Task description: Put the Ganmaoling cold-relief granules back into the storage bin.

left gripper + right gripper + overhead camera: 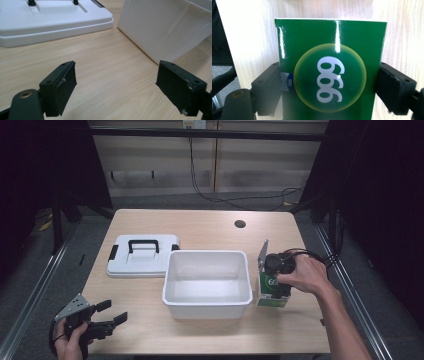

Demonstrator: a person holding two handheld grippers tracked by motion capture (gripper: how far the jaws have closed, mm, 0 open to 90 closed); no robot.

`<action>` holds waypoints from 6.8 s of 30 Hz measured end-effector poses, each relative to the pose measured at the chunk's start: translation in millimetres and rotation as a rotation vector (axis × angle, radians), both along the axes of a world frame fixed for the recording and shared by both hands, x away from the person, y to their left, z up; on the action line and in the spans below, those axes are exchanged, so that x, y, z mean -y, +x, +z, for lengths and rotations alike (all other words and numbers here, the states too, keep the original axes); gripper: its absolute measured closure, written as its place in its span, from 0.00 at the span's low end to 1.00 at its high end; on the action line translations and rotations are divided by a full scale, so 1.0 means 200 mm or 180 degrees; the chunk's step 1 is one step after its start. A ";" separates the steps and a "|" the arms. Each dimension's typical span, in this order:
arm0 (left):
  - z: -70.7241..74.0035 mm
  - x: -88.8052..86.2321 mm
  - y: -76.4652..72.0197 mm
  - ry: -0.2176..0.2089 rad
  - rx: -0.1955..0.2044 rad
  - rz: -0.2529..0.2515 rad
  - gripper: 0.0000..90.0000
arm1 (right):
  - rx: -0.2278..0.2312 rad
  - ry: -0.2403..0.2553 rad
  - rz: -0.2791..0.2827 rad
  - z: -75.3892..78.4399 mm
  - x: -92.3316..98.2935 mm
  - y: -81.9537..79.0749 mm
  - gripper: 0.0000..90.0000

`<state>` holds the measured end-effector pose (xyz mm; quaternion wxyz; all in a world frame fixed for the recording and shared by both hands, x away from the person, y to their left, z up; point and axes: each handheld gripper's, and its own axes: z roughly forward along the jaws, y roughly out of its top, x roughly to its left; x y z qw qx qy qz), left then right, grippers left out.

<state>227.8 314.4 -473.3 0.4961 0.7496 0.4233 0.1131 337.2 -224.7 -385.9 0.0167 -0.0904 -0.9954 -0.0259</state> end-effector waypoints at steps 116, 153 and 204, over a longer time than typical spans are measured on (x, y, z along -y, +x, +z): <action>0.00 0.00 0.00 -0.0012 0.0011 -0.0013 0.18 | 0.0280 0.0140 0.0441 0.70 -0.46 0.04 0.18; 0.00 0.00 0.00 -0.0021 0.0003 -0.0018 0.18 | 0.0121 -0.0050 0.0539 0.45 -0.80 0.13 0.17; 0.00 0.00 0.00 -0.0020 -0.0001 -0.0031 0.18 | -0.0041 0.0005 0.0472 0.07 -0.65 0.15 0.17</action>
